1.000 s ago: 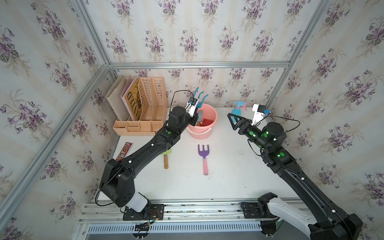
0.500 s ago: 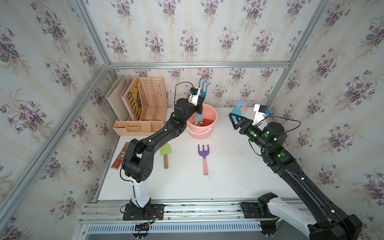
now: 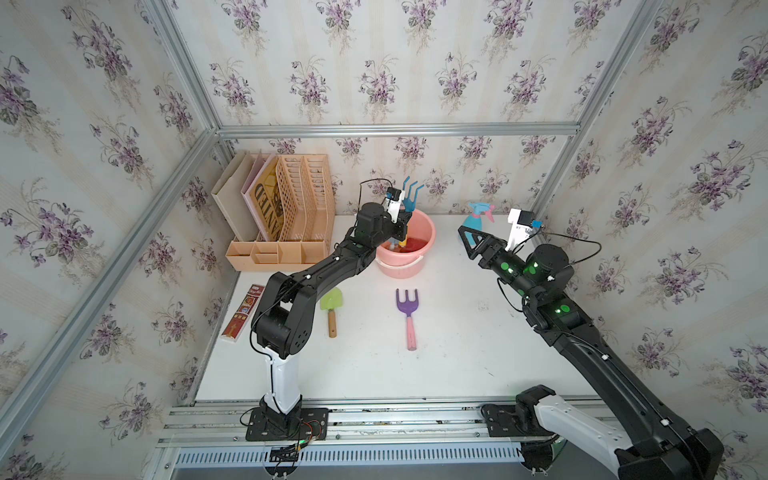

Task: Organize the gardening tools
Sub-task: Place the gardening tool in the container.

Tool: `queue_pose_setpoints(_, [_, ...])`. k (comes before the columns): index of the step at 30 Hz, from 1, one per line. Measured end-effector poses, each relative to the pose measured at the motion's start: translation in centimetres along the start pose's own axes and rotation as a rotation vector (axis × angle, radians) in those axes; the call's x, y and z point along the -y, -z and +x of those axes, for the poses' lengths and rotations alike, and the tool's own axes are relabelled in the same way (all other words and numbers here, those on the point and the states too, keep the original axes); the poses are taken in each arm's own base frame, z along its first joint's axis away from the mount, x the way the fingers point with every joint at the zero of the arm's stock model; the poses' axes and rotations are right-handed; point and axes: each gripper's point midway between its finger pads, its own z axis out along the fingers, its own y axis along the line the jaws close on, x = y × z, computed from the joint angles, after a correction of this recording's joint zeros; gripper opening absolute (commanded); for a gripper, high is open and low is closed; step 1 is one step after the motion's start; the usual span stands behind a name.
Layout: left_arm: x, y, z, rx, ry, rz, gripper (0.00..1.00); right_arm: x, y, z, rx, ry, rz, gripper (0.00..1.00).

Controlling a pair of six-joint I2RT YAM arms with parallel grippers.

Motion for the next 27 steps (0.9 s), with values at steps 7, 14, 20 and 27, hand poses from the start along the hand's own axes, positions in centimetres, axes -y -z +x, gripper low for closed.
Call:
queue_pose_setpoints(7, [-0.5,-0.5,2.5,-0.055,-0.002,-0.008,0.00,0.2,-0.1,0.2,-0.004,-0.012,0.005,0.81])
queue_pose_setpoints(14, [-0.9,-1.5,4.6,-0.106,0.006,-0.016,0.00,0.3,0.0,0.2,-0.003,-0.013,0.005,0.81])
queue_pose_setpoints(20, [-1.1,-2.0,4.7,-0.117,-0.001,-0.022,0.00,0.3,-0.1,0.1,-0.003,-0.017,0.006,0.81])
queue_pose_setpoints(27, [-1.4,-2.3,6.7,-0.174,0.006,-0.033,0.12,0.3,-0.1,0.2,-0.004,-0.021,0.006,0.81])
